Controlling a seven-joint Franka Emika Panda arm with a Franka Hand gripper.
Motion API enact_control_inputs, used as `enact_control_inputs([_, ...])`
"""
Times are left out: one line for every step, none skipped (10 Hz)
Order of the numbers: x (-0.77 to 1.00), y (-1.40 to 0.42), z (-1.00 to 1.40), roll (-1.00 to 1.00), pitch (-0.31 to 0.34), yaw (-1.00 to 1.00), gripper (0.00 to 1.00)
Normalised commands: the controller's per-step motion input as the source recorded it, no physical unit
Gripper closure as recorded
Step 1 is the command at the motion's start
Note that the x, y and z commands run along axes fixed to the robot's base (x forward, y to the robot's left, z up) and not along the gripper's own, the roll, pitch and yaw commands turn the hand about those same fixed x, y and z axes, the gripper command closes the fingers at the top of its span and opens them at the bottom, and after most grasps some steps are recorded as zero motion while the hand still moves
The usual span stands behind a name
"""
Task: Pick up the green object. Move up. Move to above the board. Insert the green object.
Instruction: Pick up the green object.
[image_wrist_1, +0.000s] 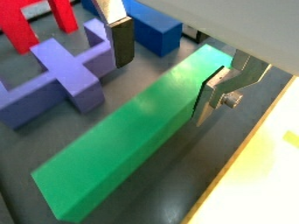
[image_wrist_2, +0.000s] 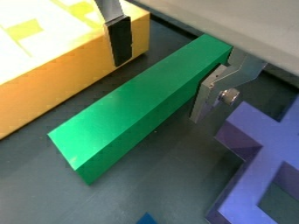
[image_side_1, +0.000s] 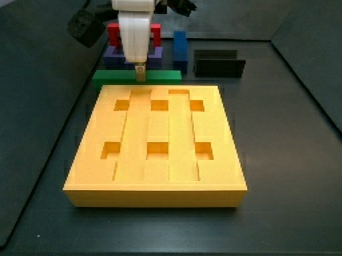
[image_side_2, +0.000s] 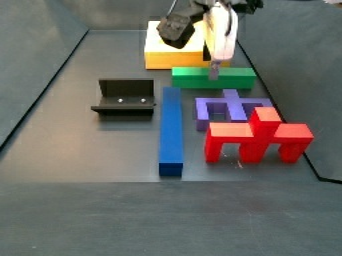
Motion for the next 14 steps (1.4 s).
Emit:
enact_control_inputs([-0.17,-0.10,-0.29,0.08,0.000,0.06,0.00])
enact_control_inputs([-0.23,0.00,-0.28,0.09,0.000,0.02,0.00])
enact_control_inputs([-0.13,0.00,-0.31,0.06,0.000,0.00,0.00])
enact_control_inputs([-0.01,0.00,-0.31,0.05,0.000,0.00,0.00])
enact_control_inputs([0.00,0.00,-0.21,0.02,0.000,0.00,0.00])
enact_control_inputs([0.00,0.00,-0.21,0.02,0.000,-0.01,0.00])
enact_control_inputs([0.00,0.00,-0.08,0.00,0.006,-0.01,0.00])
enact_control_inputs([0.00,0.00,0.00,0.00,0.000,0.00,0.00])
enact_control_inputs([0.00,0.00,0.00,0.00,0.000,0.00,1.00])
enact_control_inputs([0.00,0.00,0.00,0.00,0.000,0.00,1.00])
enact_control_inputs([0.00,0.00,0.00,0.00,0.000,0.00,1.00])
enact_control_inputs([0.00,0.00,0.00,0.00,0.000,0.00,1.00])
enact_control_inputs([0.00,0.00,0.00,0.00,0.000,0.00,1.00])
enact_control_inputs([0.00,0.00,0.00,0.00,0.000,0.00,1.00])
